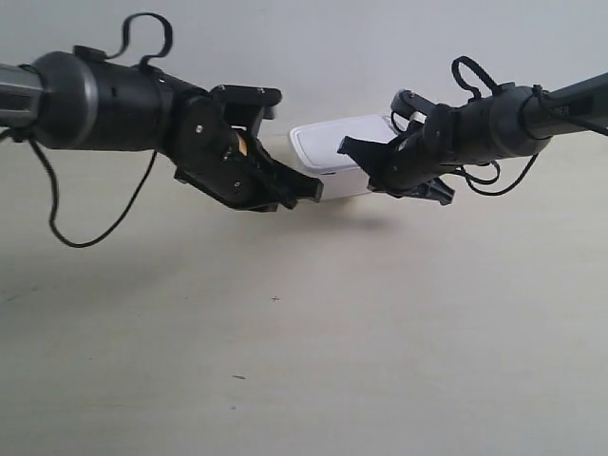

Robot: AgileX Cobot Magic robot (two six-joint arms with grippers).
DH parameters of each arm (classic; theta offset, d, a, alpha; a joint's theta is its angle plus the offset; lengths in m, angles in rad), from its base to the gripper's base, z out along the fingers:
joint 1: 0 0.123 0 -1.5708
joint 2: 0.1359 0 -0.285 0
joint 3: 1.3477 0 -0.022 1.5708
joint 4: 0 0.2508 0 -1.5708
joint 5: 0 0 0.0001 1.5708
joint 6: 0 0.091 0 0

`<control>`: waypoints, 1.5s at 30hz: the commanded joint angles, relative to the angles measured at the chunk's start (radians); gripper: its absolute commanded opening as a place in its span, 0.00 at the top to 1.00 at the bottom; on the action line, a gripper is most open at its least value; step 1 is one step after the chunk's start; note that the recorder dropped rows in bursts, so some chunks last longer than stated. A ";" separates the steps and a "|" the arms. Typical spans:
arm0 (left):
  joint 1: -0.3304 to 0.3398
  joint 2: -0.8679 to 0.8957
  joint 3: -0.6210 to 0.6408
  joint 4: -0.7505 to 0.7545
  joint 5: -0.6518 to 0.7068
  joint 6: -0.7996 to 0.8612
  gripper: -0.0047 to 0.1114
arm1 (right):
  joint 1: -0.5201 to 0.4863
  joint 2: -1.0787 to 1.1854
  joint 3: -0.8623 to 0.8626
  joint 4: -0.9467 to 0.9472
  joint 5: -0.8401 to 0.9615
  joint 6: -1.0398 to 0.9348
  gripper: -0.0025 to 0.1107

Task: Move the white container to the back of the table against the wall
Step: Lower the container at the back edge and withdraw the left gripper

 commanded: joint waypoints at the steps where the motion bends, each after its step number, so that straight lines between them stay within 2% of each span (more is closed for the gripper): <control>1: 0.002 -0.160 0.152 0.019 -0.032 -0.021 0.96 | -0.004 -0.002 -0.024 0.298 -0.017 -0.301 0.98; 5: 0.003 -0.300 0.270 0.048 -0.059 -0.024 0.96 | -0.004 0.000 -0.058 0.612 0.020 -0.607 0.98; 8: 0.003 -0.384 0.332 0.102 -0.057 -0.053 0.96 | -0.004 0.017 -0.091 0.726 0.052 -0.699 0.98; 16: 0.003 -0.609 0.489 0.175 -0.009 -0.112 0.96 | -0.004 0.058 -0.123 0.734 0.051 -0.699 0.98; 19: 0.003 -0.732 0.545 0.260 0.053 -0.202 0.96 | -0.004 0.064 -0.123 0.734 0.021 -0.699 0.98; 24: 0.003 -0.921 0.576 0.312 0.112 -0.260 0.96 | -0.004 0.071 -0.133 0.737 -0.015 -0.709 0.98; 26: 0.003 -0.960 0.576 0.312 0.136 -0.272 0.96 | -0.004 0.100 -0.181 0.735 0.041 -0.709 0.98; 31: 0.003 -1.009 0.590 0.312 0.152 -0.287 0.96 | -0.001 0.124 -0.255 0.735 0.058 -0.709 0.98; 36: 0.003 -1.029 0.590 0.312 0.210 -0.287 0.96 | -0.001 0.133 -0.278 0.735 0.059 -0.709 0.98; 45: 0.003 -1.042 0.590 0.312 0.215 -0.287 0.96 | -0.001 0.162 -0.282 0.733 0.062 -0.705 0.98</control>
